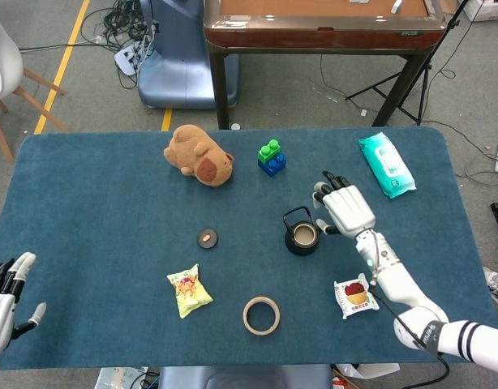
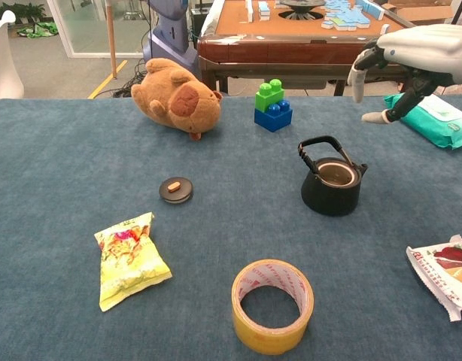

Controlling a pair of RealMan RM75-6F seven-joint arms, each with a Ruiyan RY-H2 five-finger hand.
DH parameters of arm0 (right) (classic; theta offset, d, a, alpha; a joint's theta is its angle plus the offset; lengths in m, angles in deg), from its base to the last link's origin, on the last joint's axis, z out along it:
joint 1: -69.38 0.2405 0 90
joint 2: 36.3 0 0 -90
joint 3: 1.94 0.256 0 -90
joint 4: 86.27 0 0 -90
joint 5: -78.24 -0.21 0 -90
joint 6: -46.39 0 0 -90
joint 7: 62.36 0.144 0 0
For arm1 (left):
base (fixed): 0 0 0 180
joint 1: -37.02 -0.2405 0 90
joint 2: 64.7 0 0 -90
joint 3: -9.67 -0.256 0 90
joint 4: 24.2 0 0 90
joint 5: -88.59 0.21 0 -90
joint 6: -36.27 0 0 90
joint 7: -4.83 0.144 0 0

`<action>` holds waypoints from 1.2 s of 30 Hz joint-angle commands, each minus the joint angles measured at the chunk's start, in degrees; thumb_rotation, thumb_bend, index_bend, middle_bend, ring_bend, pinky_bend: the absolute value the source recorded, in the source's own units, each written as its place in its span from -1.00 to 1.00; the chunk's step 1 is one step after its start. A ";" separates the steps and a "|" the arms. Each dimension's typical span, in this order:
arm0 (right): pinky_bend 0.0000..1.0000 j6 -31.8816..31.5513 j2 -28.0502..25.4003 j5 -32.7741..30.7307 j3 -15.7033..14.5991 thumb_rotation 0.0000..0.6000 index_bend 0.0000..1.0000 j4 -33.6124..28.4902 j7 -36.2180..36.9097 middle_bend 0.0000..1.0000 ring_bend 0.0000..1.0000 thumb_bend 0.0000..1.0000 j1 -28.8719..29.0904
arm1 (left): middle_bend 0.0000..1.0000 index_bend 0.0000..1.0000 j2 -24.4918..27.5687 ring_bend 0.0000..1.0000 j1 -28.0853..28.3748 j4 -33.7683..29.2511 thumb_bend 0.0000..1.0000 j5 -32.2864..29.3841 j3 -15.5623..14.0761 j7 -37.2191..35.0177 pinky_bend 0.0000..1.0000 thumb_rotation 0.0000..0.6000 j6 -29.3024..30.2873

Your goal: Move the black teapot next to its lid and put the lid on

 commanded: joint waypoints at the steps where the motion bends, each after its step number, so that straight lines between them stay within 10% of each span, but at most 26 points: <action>1: -0.62 2.38 2.37 -3.84 0.46 1.00 -0.18 2.95 -2.89 -0.48 -0.83 -0.48 3.10 | -0.82 -0.92 -0.09 -0.87 -0.22 0.01 -0.44 -0.03 -0.02 0.10 -0.88 1.00 0.20; 36: -0.62 7.18 18.39 -18.44 -4.13 1.00 -0.18 22.85 -10.53 -0.44 -0.83 -0.53 16.57 | -0.82 -0.92 -0.18 -0.87 -1.82 1.12 -0.44 -1.11 0.19 -1.57 -0.88 1.00 0.89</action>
